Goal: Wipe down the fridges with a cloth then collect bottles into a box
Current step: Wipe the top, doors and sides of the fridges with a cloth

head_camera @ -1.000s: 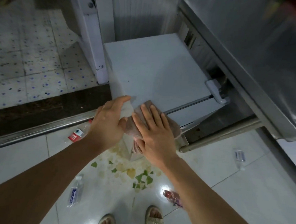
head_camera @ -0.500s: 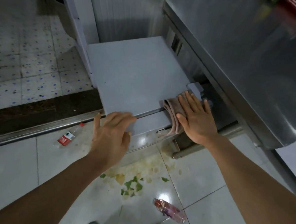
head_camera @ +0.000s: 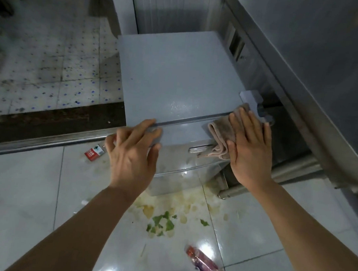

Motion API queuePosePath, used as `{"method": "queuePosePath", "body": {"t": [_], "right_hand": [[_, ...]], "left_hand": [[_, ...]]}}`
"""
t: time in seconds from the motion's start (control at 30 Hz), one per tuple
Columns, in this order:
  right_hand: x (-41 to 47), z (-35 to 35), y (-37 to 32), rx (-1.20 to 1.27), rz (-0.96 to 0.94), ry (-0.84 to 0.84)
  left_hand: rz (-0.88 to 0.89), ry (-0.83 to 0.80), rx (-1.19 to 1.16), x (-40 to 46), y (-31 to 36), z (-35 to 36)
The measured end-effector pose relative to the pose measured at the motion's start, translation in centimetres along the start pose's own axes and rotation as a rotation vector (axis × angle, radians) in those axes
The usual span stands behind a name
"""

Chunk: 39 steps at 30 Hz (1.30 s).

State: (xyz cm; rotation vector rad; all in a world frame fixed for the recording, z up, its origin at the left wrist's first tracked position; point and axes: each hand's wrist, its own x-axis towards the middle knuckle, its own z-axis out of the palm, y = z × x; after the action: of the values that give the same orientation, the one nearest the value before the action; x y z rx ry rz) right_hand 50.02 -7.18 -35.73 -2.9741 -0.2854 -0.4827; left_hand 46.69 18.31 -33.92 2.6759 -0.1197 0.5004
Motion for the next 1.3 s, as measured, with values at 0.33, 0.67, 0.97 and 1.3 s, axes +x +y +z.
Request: {"method": "queuePosePath", "body": {"t": [0.33,0.67,0.97,1.3], "right_hand": [[-0.2,2.7,-2.0,0.082,0.083,0.259],[0.6,7.2,-0.8,0.172,-0.107,0.670],[2.3,8.7,1.2,0.052,-0.193,0.895],[1.3,13.2,4.6,0.211,-0.138,0.921]], "left_hand": [[0.080,0.260,-0.040,-0.4,-0.9,2.3],[0.125,0.618,-0.082,-0.1,-1.2,5.2],[0.234,0.720,-0.002,-0.2,-1.8,6.0],[0.264,0.740,0.062,-2.0,-2.5,8.3]]}}
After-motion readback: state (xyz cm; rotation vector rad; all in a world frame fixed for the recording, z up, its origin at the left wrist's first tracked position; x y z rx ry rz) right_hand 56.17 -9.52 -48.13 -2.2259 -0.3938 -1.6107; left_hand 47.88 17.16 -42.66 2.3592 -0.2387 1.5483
